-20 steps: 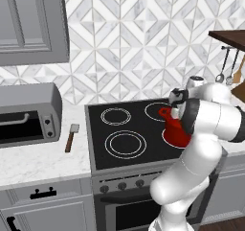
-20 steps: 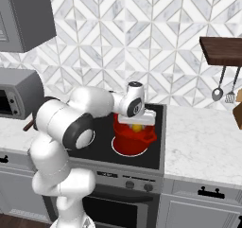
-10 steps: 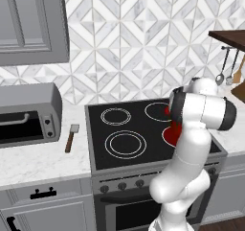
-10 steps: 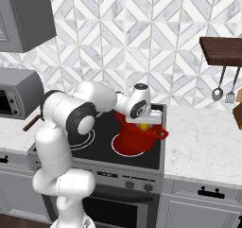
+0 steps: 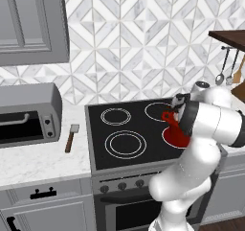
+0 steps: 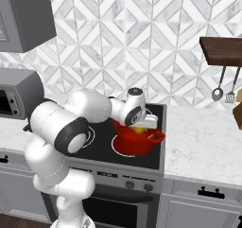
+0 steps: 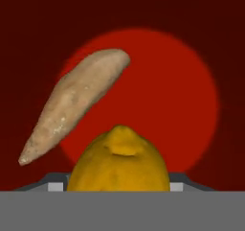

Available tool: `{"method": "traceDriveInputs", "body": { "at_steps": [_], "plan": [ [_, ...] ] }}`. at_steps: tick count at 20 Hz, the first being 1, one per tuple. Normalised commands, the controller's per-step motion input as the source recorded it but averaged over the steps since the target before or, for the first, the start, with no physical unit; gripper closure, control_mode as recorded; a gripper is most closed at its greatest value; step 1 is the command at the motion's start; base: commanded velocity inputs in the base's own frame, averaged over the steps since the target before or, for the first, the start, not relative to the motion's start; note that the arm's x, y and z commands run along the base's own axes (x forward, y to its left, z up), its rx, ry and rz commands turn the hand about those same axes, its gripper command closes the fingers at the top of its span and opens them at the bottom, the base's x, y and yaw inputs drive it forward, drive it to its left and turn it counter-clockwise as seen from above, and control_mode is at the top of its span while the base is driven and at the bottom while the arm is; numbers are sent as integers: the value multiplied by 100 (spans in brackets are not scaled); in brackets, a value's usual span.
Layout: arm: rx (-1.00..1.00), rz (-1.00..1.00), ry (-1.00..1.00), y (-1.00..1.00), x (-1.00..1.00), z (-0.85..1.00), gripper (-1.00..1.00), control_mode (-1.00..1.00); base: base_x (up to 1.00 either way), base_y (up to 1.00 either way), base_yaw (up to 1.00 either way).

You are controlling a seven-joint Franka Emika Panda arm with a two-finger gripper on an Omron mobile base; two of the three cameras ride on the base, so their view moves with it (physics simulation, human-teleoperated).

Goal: Put the sweet potato and lemon in the pot. Retrieve the spatula and lightly stir the vegetables in the pot.

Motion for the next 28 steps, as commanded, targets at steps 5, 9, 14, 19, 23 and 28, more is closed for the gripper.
{"method": "traceDriveInputs", "body": {
  "at_steps": [5,9,14,19,23,28],
  "plan": [
    [-3,-15,-14,46,-4,-4,100,-100,0,0,0],
    [0,-14,-11,9,3,0,100,-100,0,0,0],
    [0,-13,-2,0,6,3,-100,-100,0,0,0],
    [0,-12,0,0,0,37,-100,-100,0,0,0],
    [0,-8,0,0,-9,72,-100,-100,0,0,0],
    [0,-7,0,0,-27,74,-100,-100,0,0,0]
  ]
}}
